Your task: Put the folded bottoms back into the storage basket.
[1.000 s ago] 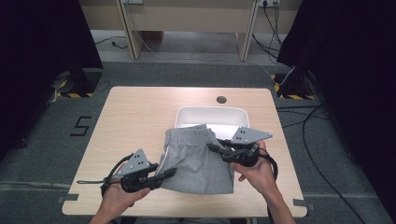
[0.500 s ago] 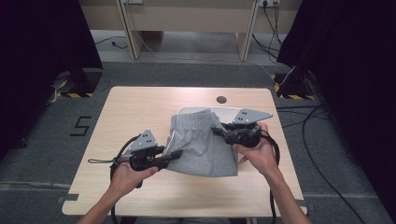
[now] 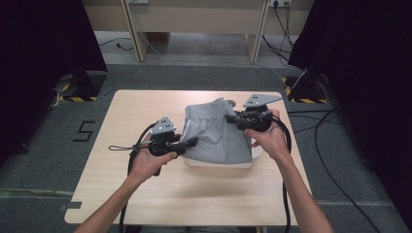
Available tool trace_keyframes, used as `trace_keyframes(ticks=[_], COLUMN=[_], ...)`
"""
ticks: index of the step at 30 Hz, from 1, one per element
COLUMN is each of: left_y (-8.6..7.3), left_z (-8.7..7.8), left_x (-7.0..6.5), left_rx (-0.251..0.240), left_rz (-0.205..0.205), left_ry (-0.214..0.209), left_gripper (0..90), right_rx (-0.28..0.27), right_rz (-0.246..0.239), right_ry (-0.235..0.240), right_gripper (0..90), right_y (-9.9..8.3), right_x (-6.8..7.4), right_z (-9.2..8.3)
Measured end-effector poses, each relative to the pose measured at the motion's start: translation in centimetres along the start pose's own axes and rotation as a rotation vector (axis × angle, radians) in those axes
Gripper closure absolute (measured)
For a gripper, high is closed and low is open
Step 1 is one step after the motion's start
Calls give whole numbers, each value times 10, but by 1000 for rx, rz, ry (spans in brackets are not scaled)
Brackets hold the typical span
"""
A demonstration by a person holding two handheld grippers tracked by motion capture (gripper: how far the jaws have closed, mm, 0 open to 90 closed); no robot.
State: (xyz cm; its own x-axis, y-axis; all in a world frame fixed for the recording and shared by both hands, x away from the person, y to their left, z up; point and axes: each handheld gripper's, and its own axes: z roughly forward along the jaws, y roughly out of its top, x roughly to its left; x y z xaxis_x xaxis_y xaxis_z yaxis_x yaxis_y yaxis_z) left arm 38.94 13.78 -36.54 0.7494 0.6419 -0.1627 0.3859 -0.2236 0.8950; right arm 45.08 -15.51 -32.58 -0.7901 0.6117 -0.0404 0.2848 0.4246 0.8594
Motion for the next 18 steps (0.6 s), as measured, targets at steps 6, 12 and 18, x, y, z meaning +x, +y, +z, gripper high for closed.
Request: trace_keyframes(ticks=[6,12,18], left_y=[6,3,-2], left_z=[21,42,57], left_x=[8,16,20], left_rx=[11,26,56], left_rz=[-18,-41,-47], left_ry=[17,27,37], left_gripper=[702,702,702], right_rx=[34,54,85], right_rz=[10,8,11], right_ry=[-15,-25,-32], right_gripper=[761,760,760], right_y=[2,-2,-9], right_x=[-21,-32,-40], right_z=[10,16,27])
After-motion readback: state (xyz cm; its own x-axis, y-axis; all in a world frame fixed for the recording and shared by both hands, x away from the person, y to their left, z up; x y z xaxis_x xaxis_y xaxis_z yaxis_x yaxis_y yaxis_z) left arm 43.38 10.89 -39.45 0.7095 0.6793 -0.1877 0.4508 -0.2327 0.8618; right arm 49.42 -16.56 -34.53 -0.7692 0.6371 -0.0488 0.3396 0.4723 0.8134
